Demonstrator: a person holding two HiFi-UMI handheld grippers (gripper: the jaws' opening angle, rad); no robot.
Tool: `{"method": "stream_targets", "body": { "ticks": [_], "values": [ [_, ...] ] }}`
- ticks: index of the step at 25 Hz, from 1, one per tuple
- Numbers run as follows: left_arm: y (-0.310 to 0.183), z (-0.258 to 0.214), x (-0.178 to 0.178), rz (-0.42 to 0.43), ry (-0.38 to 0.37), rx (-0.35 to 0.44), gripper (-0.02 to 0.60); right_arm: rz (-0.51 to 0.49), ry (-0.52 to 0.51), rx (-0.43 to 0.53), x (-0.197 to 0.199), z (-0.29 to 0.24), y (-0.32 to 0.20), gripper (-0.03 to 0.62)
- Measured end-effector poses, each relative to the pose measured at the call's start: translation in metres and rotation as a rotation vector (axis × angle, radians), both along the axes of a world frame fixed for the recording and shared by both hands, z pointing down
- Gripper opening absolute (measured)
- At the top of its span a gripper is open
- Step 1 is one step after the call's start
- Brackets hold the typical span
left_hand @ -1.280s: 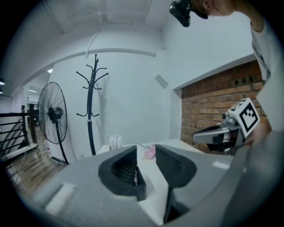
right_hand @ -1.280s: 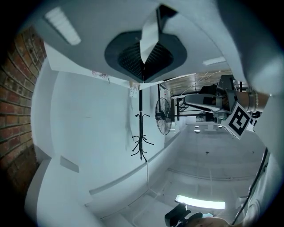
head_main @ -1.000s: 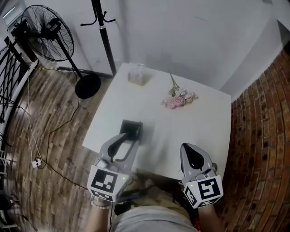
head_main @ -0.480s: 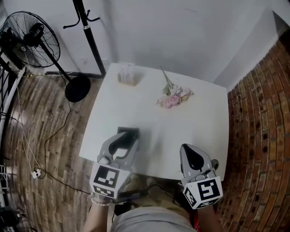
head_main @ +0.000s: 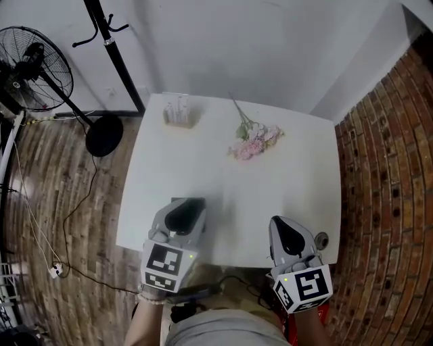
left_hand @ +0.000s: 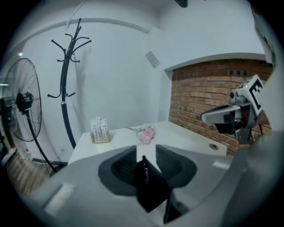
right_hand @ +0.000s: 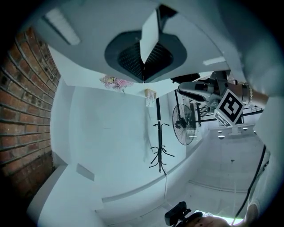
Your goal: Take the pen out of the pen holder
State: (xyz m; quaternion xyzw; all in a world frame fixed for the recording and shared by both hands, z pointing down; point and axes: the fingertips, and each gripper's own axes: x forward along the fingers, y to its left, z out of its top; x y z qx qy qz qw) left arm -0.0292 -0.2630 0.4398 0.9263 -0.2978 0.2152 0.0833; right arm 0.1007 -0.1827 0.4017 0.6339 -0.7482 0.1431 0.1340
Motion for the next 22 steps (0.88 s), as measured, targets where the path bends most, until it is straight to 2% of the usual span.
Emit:
{"method": "stream_targets", "body": {
  "ticks": [10, 22],
  "values": [
    [-0.008, 0.018, 0.007, 0.047, -0.085, -0.041, 0.121, 0.062, -0.01, -0.029, 0.004, 0.011, -0.004, 0.005],
    [-0.012, 0.036, 0.011, 0.022, -0.228, -0.095, 0.106, 0.09, -0.024, -0.036, 0.006, 0.016, -0.002, 0.005]
  ]
}}
